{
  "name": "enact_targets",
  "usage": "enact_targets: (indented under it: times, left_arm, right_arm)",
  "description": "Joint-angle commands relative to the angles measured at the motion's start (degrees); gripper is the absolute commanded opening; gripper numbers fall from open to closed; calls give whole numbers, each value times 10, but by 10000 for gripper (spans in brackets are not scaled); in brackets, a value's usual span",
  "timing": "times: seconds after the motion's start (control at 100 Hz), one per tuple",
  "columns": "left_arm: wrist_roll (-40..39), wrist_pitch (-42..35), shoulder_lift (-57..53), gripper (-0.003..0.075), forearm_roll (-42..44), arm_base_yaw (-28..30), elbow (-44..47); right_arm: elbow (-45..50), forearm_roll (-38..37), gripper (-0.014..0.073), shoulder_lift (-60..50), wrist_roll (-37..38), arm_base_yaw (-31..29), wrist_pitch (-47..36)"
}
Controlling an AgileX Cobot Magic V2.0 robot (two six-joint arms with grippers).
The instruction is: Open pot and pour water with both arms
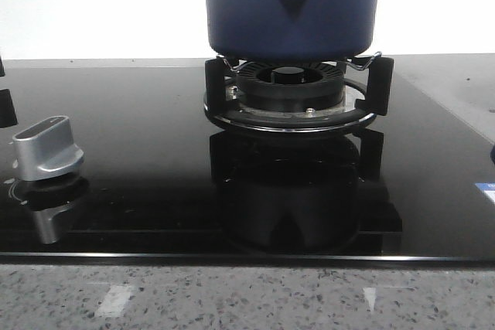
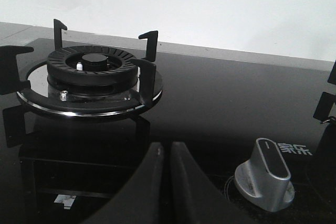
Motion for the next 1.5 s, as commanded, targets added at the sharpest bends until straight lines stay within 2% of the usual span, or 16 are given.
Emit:
enact_targets:
  times: [0.0,1.07,1.49]
  left_arm:
    - [-5,-44,-16,-20,-5,-2,18]
    - [-5,-45,-16,-20,-5,-2,18]
    - [-5,-49,-16,-20,-7,-2,18]
  right_arm:
    - [15,-6,-47,-13,-1,0,-47]
    - [15,-6,-47,-13,-1,0,-56]
    - [15,-6,-47,-13,-1,0,-95]
